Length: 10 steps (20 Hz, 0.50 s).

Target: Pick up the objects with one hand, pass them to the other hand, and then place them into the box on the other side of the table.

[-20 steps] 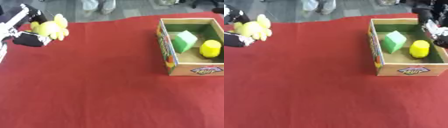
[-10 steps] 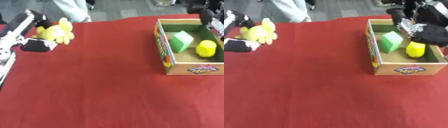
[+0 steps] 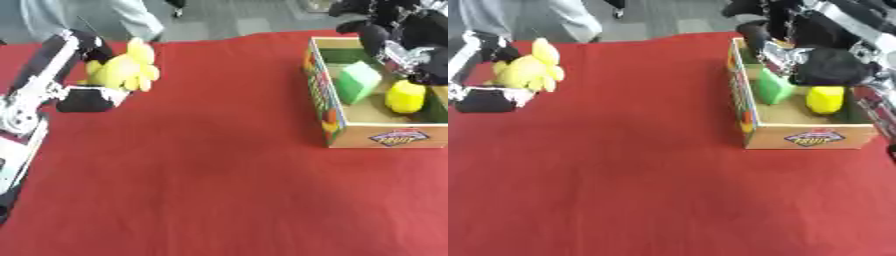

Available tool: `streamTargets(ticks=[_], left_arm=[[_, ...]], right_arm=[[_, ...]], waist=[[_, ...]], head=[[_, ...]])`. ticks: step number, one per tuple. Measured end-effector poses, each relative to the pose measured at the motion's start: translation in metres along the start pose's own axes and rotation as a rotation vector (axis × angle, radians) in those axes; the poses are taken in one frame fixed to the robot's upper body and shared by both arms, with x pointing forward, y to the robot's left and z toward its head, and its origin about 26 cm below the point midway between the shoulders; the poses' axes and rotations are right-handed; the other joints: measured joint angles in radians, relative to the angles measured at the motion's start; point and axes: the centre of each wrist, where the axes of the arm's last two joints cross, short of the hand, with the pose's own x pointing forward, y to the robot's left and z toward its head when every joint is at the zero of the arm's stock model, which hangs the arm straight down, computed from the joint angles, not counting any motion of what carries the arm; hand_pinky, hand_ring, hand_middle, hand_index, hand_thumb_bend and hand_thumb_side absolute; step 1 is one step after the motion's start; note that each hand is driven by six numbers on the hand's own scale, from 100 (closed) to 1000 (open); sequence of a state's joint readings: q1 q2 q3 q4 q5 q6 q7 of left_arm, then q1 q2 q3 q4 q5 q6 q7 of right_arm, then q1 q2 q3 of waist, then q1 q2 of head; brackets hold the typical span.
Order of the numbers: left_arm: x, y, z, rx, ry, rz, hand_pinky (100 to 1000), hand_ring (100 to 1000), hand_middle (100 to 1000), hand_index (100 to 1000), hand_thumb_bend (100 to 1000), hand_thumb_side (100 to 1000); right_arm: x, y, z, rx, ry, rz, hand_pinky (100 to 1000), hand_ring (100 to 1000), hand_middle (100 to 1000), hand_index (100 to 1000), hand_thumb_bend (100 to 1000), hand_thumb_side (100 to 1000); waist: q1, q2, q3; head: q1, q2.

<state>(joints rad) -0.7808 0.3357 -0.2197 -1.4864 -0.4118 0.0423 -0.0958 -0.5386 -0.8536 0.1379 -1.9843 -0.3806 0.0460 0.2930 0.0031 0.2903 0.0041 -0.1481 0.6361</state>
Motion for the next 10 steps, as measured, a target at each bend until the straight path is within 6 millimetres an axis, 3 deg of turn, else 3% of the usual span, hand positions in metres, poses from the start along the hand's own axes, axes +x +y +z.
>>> streamTargets(ticks=[10], left_arm=[[0.012,-0.033,-0.002,0.135,-0.077,0.018,586,494,353,495,100,153]], right_arm=[[0.0,0.014,-0.014,0.084,0.064,0.074,892,972,810,887,100,361]], waist=[[-0.014,0.0,0.011]], head=[[-0.036,0.014]])
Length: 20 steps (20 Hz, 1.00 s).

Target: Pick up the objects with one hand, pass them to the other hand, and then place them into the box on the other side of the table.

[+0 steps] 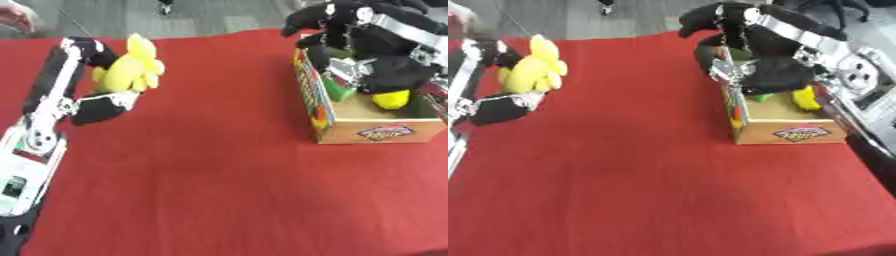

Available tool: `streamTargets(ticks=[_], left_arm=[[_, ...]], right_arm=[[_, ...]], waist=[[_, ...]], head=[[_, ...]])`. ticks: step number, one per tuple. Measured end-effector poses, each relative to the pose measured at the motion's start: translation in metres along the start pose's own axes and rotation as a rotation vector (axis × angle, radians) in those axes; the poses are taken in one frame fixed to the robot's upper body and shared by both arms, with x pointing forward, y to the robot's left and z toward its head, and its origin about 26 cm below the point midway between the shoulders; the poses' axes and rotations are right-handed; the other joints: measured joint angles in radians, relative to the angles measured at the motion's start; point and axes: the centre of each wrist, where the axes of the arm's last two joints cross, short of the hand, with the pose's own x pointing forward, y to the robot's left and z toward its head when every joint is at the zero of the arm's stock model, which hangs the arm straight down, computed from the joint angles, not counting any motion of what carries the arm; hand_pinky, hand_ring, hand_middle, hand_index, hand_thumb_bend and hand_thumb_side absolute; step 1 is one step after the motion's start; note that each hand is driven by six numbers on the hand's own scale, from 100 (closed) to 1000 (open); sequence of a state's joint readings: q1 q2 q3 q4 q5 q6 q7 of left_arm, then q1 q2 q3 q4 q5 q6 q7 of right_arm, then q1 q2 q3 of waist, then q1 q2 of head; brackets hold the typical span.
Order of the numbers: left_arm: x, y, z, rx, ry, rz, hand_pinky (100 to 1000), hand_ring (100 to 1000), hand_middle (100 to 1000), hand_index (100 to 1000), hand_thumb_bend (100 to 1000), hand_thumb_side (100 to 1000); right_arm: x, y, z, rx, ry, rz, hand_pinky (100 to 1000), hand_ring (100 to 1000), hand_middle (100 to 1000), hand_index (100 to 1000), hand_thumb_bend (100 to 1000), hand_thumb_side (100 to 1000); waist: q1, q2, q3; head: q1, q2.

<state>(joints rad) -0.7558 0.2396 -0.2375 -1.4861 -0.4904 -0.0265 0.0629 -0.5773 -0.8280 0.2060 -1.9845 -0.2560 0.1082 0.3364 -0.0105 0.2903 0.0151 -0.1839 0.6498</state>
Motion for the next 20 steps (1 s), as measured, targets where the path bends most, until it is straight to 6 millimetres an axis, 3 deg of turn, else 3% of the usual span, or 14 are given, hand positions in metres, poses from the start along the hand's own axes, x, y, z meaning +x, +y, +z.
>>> streamTargets(ticks=[10,14,20], left_arm=[[0.016,-0.024,-0.004,0.054,-0.057,-0.019,588,495,357,497,100,128],[0.018,-0.032,-0.005,0.021,-0.085,-0.04,590,497,359,495,100,121],[0.027,-0.041,-0.009,-0.027,-0.153,-0.067,593,500,363,498,100,105]], right_arm=[[0.006,0.01,-0.015,0.067,0.034,0.112,897,984,830,910,101,332],[0.007,0.012,-0.017,0.098,0.046,0.151,903,993,836,919,179,324],[0.012,0.012,-0.023,0.157,0.058,0.198,908,998,838,919,211,345]], waist=[[-0.005,0.0,0.012],[-0.006,0.0,0.018],[-0.009,0.001,0.027]], head=[[-0.015,0.013],[-0.033,0.035],[-0.057,0.052]])
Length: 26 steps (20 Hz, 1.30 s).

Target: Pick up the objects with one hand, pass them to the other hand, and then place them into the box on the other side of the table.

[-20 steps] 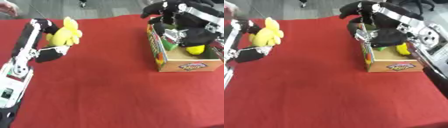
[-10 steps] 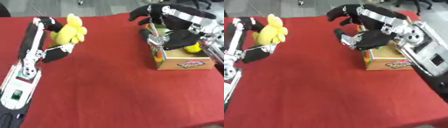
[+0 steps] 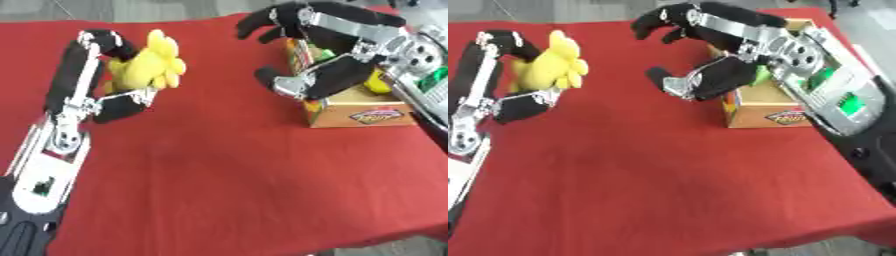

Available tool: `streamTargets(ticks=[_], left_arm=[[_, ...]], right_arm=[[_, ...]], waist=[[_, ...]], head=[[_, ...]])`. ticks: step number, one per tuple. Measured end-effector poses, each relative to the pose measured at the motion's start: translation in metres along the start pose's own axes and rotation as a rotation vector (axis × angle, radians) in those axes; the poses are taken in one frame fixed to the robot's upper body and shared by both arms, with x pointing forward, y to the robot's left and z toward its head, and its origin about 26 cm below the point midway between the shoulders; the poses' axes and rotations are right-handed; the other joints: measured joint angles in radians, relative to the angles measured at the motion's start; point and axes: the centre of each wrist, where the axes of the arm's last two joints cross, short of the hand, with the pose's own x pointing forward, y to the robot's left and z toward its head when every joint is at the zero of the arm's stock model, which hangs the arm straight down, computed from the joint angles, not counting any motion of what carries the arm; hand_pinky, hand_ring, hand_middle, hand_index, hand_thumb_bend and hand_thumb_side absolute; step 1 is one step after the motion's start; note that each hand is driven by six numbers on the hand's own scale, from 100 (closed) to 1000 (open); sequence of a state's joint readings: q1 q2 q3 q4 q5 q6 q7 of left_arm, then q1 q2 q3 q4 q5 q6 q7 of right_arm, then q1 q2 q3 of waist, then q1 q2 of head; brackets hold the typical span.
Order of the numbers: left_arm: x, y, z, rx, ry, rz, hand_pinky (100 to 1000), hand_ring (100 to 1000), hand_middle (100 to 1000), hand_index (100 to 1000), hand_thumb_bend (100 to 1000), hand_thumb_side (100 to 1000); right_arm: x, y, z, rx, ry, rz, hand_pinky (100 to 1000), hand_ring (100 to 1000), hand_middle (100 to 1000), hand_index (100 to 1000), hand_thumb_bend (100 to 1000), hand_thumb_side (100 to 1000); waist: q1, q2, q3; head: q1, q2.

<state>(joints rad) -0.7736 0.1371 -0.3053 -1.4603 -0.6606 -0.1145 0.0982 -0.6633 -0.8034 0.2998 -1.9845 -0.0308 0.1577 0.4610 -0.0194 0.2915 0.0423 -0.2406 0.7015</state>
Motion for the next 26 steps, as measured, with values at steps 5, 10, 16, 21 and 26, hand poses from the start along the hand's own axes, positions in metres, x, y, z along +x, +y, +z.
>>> streamTargets(ticks=[5,10,16,21,26], left_arm=[[0.009,-0.007,-0.006,-0.017,-0.047,-0.005,593,500,363,498,100,103],[0.015,-0.013,-0.01,-0.021,-0.071,0.002,591,498,361,496,100,107],[0.02,-0.017,-0.013,-0.007,-0.1,-0.01,591,496,362,494,100,100],[0.025,-0.021,-0.014,0.014,-0.129,-0.049,591,495,363,493,100,100],[0.03,-0.024,-0.014,0.033,-0.162,-0.083,592,495,366,495,100,100]], right_arm=[[0.003,0.0,-0.004,0.033,0.003,0.002,910,1000,840,921,218,361],[0.005,0.0,-0.006,0.05,0.013,-0.003,911,1000,843,926,212,384],[0.005,0.004,-0.008,0.045,0.073,-0.024,920,1000,853,946,210,452],[0.005,0.006,-0.01,0.038,0.12,-0.041,925,1000,858,956,206,469],[0.005,0.007,-0.011,0.023,0.149,-0.052,931,1000,863,965,202,495]], waist=[[-0.002,0.001,0.007],[-0.004,0.003,0.014],[-0.006,0.005,0.019],[-0.007,0.005,0.021],[-0.007,0.006,0.026]], head=[[-0.007,0.0],[-0.009,0.0],[-0.018,-0.001],[-0.031,-0.001],[-0.045,-0.001]])
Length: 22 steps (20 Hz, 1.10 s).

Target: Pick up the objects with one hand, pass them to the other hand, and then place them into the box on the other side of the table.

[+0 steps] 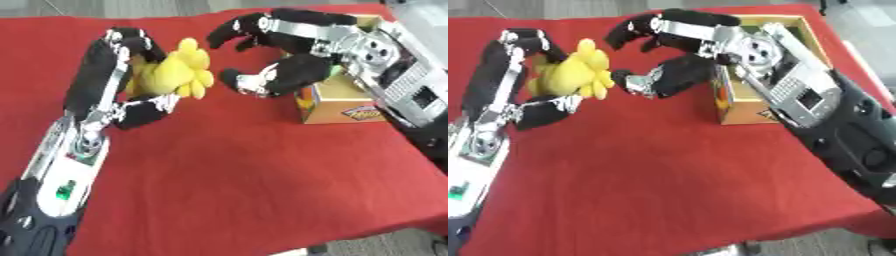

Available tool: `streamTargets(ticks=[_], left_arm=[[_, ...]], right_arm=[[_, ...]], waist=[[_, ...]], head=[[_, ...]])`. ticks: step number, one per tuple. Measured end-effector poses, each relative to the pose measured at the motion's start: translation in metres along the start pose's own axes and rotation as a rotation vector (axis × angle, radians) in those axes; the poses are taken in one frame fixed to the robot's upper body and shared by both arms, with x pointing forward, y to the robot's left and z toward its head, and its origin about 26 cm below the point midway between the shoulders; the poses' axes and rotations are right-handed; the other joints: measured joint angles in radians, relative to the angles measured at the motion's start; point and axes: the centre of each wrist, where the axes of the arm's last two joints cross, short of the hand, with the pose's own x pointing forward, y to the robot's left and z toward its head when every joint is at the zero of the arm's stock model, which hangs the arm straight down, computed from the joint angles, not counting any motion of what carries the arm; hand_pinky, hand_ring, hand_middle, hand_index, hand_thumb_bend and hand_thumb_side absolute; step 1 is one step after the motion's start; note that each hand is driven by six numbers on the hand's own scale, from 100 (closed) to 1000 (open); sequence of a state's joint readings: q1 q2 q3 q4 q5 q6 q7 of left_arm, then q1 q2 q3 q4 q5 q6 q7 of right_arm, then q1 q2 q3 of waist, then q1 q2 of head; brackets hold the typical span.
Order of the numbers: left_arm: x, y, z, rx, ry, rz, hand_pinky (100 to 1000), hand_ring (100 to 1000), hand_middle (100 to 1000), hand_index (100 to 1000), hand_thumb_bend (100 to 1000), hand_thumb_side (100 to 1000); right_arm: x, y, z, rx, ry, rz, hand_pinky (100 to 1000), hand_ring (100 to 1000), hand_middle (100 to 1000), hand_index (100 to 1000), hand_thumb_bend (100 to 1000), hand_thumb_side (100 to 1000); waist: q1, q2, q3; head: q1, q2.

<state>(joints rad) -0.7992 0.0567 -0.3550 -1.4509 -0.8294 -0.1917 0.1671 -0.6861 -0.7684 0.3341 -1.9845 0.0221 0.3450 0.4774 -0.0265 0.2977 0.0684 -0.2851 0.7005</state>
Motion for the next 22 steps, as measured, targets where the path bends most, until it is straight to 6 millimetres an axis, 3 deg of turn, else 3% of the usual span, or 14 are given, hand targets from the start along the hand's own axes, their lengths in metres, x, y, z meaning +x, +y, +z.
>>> streamTargets(ticks=[11,22], left_arm=[[0.01,-0.006,-0.004,0.027,-0.04,-0.026,588,492,365,495,100,100],[0.02,-0.014,-0.01,0.036,-0.079,-0.028,588,491,366,494,100,100]], right_arm=[[0.001,0.002,-0.002,0.034,0.021,-0.03,939,1000,868,974,188,580],[0.001,0.005,-0.005,0.065,0.024,-0.045,939,1000,872,978,194,585]], waist=[[-0.005,0.006,0.007],[-0.012,0.013,0.015]], head=[[-0.026,0.001],[-0.035,0.002]])
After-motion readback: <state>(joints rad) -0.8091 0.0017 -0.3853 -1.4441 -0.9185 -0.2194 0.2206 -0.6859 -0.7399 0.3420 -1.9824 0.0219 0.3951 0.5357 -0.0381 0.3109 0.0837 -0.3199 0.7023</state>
